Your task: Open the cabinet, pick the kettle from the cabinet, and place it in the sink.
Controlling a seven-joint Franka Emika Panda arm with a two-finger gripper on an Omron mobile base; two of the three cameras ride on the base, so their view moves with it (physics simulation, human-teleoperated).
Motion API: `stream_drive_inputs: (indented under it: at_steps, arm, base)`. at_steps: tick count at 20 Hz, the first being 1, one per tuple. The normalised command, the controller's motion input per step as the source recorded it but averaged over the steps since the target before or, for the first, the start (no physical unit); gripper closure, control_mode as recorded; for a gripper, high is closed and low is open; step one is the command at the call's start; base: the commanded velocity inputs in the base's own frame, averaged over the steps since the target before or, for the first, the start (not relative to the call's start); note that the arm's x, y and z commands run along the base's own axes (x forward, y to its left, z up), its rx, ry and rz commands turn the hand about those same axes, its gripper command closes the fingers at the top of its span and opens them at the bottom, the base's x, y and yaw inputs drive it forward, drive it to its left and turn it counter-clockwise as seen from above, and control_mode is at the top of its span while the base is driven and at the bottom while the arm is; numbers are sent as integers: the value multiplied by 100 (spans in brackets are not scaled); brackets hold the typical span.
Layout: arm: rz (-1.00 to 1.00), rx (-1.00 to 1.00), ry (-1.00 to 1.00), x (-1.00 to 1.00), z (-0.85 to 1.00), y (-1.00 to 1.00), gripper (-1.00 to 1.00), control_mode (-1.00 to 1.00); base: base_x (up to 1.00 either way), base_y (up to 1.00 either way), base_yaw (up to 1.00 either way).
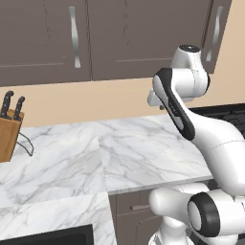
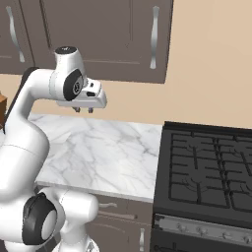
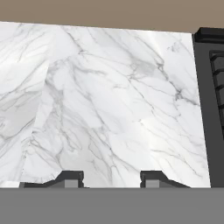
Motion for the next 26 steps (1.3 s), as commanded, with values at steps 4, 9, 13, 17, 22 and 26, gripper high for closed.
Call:
stream_drive_inputs:
  at_steps: [4,9,13,17,22,26]
  arm:
    - [0,0,0,0,0,0,-100,-100]
    - [0,0,-1,-9,0,-2,-100,-100]
    - [0,0,-12,-20,0,-7,-100,-100]
    - [0,2,-15,-20,0,-13,-100,-100]
    - [0,1,-17,-19,0,-18,-100,-100]
    - [0,0,-18,-21,0,-19,-100,-100]
  base:
    - [0,0,0]
    - [0,0,0]
    - [0,0,0]
    - [0,0,0]
    - [0,0,0]
    - [0,0,0]
